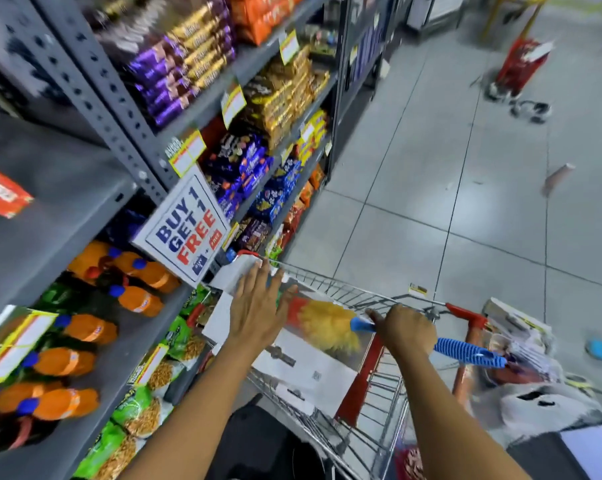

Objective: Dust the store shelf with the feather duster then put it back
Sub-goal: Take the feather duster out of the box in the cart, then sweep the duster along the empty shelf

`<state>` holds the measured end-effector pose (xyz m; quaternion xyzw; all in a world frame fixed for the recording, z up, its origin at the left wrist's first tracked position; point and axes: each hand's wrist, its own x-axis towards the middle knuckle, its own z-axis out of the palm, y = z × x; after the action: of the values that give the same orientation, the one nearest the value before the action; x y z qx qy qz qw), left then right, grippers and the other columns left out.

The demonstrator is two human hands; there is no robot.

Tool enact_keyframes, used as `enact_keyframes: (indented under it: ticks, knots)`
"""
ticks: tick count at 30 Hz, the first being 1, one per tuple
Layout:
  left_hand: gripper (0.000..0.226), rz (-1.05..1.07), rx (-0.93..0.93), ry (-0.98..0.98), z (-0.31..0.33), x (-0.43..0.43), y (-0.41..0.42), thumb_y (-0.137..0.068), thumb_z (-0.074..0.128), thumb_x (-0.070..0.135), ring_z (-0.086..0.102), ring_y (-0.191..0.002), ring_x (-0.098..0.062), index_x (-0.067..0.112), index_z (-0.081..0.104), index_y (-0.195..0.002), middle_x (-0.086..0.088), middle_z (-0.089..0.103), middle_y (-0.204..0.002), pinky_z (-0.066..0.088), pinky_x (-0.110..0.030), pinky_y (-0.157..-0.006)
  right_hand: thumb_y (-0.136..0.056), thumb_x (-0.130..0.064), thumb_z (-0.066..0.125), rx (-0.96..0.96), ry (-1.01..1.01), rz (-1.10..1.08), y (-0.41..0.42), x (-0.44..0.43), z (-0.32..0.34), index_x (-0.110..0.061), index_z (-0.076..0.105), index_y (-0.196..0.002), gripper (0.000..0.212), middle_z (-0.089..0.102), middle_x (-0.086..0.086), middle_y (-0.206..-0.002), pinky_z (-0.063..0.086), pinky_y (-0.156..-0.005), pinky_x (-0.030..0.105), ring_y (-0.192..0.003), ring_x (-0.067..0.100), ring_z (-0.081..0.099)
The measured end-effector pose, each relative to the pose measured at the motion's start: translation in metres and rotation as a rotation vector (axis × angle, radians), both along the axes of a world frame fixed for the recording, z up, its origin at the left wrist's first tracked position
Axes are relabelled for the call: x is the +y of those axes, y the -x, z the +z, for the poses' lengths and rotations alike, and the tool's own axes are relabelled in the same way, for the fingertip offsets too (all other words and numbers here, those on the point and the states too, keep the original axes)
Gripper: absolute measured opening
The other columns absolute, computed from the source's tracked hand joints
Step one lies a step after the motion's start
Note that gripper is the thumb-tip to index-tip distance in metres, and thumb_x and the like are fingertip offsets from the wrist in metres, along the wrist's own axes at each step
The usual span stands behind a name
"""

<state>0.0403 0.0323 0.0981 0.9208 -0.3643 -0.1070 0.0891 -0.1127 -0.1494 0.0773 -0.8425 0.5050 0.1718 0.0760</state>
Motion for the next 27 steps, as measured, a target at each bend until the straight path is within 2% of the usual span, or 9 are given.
enact_keyframes:
  ticks: [5,9,11,13,17,20,24,27]
  knots:
    - [0.068,-0.020,-0.085,0.036,0.065,0.009,-0.014,-0.088,0.008,0.057,0.006,-0.145,-0.022,0.021,0.022,-0.144,-0.010,0.013,-0.157,0.002,-0.036,-0.116,-0.087,-0.068,0.035,-0.066,0.127,0.162,0.005,-0.008,0.059,-0.011,0.070,-0.098,0.067,0.072,0.012,-0.101,0.051,-0.074,0.033,-0.094,0.029,0.067]
    - [0.070,-0.036,-0.176,0.099,0.123,0.019,-0.027,-0.087,0.005,0.060,0.004,-0.145,-0.020,0.023,0.019,-0.144,-0.007,0.011,-0.157,-0.001,-0.034,-0.116,-0.090,-0.066,0.025,-0.095,0.158,0.248,0.012,-0.021,0.107,-0.014,0.070,-0.093,0.069,0.072,0.009,-0.098,0.049,-0.075,0.034,-0.091,0.029,0.066]
    - [0.084,-0.040,-0.207,0.150,0.156,0.022,-0.032,-0.079,-0.008,0.068,0.006,-0.145,-0.021,0.023,0.022,-0.144,-0.007,0.011,-0.157,0.002,-0.036,-0.117,-0.089,-0.069,0.022,-0.117,0.145,0.280,0.014,-0.028,0.131,-0.017,0.070,-0.085,0.070,0.072,0.007,-0.093,0.046,-0.070,0.032,-0.088,0.028,0.067]
    - [0.091,-0.038,-0.247,0.209,0.193,0.025,-0.036,-0.075,-0.013,0.071,0.008,-0.145,-0.021,0.023,0.025,-0.143,-0.008,0.014,-0.156,0.005,-0.038,-0.117,-0.086,-0.073,0.024,-0.165,0.093,0.297,0.013,-0.033,0.156,-0.022,0.065,-0.071,0.067,0.070,0.004,-0.082,0.045,-0.068,0.032,-0.082,0.025,0.066]
    - [0.077,-0.072,-0.378,0.275,0.263,0.035,-0.042,-0.085,0.002,0.064,0.012,-0.144,-0.023,0.020,0.029,-0.142,-0.010,0.018,-0.155,0.009,-0.040,-0.117,-0.079,-0.078,0.035,-0.339,-0.101,0.270,-0.003,-0.035,0.203,-0.021,0.054,-0.045,0.069,0.063,-0.004,-0.060,0.047,-0.069,0.031,-0.068,0.020,0.063]
    - [0.070,-0.099,-0.525,0.307,0.319,0.048,-0.044,-0.089,0.009,0.059,0.022,-0.142,-0.027,0.018,0.036,-0.139,-0.012,0.028,-0.152,0.015,-0.042,-0.115,-0.078,-0.077,0.042,-0.492,-0.187,0.280,-0.026,-0.029,0.237,-0.018,0.055,-0.037,0.073,0.066,0.000,-0.054,0.047,-0.065,0.030,-0.058,0.017,0.062]
    - [0.066,-0.084,-0.708,0.320,0.391,0.079,-0.046,-0.091,0.012,0.056,0.027,-0.140,-0.029,0.016,0.040,-0.137,-0.014,0.033,-0.150,0.020,-0.044,-0.114,-0.076,-0.077,0.043,-0.680,-0.268,0.346,-0.064,-0.009,0.286,-0.019,0.054,-0.031,0.075,0.047,-0.004,-0.029,0.037,-0.049,0.024,-0.037,0.010,0.049]
    - [0.067,-0.022,-0.803,0.299,0.431,0.111,-0.048,-0.090,0.010,0.057,0.024,-0.141,-0.028,0.018,0.035,-0.139,-0.013,0.030,-0.151,0.018,-0.046,-0.114,-0.062,-0.087,0.042,-0.871,-0.318,0.403,-0.092,0.016,0.322,-0.014,0.041,-0.035,0.078,0.041,-0.002,-0.031,0.034,-0.048,0.026,-0.026,0.007,0.039]
